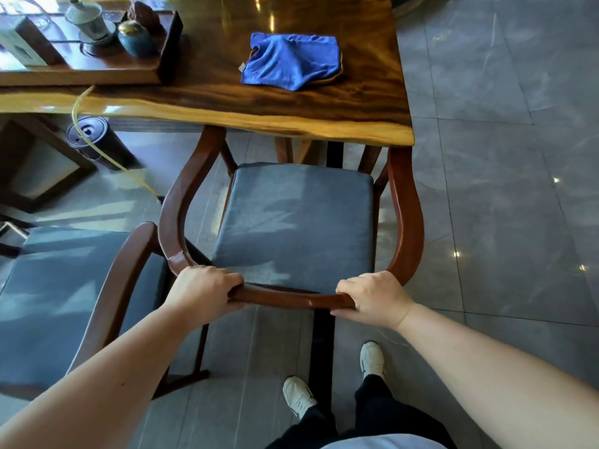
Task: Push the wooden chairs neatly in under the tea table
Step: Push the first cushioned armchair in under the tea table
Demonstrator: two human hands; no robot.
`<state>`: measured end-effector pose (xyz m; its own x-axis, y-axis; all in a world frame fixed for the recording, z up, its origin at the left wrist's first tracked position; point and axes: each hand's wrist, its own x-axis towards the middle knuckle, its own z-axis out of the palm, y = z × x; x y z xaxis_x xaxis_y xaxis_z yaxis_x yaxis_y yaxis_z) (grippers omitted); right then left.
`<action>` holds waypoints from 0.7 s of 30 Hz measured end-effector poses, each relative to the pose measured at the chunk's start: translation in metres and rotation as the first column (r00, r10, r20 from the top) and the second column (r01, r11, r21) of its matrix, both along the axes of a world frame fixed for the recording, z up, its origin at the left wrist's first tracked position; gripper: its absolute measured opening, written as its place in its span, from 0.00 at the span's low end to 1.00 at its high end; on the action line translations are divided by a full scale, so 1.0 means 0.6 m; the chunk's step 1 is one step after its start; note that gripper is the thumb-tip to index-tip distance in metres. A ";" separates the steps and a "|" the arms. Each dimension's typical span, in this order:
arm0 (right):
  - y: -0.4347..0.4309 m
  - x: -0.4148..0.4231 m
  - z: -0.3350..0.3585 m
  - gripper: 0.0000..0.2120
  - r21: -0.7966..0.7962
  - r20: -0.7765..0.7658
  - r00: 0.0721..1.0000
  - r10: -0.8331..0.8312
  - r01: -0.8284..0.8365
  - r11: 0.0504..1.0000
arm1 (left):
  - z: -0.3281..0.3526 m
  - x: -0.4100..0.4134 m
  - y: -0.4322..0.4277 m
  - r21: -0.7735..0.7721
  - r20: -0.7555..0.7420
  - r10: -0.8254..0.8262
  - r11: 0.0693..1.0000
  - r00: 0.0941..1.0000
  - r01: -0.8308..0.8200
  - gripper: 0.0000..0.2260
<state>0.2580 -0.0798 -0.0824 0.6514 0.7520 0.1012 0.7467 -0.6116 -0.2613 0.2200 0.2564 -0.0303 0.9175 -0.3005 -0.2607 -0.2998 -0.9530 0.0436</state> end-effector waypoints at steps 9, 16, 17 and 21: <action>-0.003 -0.006 -0.006 0.17 -0.049 -0.017 1.000 -0.021 0.021 0.999 | -0.007 -0.011 -0.005 -0.027 0.018 0.014 1.000 1.000 -0.013 0.16; 0.009 -0.018 0.017 0.16 -0.214 -0.224 0.965 -0.133 0.084 0.973 | -0.008 -0.032 -0.011 -0.082 0.059 0.052 0.996 0.997 -0.047 0.16; 0.012 -0.018 0.022 0.18 -0.249 -0.267 0.953 -0.147 0.079 0.965 | -0.008 -0.035 -0.013 -0.101 0.061 0.070 0.993 0.996 -0.064 0.16; 0.019 -0.024 0.047 0.36 -0.344 -0.369 0.909 -0.195 0.061 0.937 | -0.007 -0.053 -0.018 -0.145 0.091 0.088 0.987 0.992 -0.075 0.26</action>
